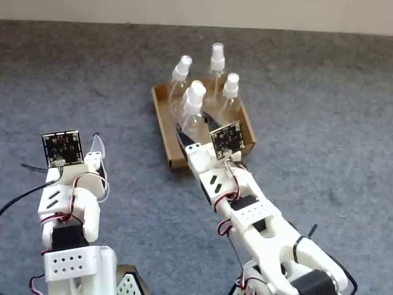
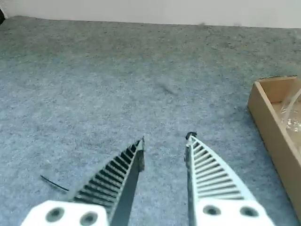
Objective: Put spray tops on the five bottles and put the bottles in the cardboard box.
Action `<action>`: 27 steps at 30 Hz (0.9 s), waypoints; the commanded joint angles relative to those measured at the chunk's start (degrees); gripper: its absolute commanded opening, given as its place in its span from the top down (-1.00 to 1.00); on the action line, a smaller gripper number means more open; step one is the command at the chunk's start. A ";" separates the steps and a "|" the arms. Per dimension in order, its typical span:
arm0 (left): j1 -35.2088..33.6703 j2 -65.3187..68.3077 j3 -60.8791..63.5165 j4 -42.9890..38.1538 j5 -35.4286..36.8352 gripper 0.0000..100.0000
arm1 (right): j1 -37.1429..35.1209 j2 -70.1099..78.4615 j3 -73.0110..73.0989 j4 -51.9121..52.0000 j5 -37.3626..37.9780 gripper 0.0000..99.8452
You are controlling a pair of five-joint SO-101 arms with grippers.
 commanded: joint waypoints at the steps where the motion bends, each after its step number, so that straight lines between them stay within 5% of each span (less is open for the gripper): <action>1: 0.84 -0.66 -0.40 -1.49 0.62 0.73 | 0.57 1.19 -0.57 -1.63 0.44 0.99; 27: 0.84 -1.10 1.01 -1.85 0.62 0.73 | 0.66 15.43 -1.10 -8.84 0.79 0.99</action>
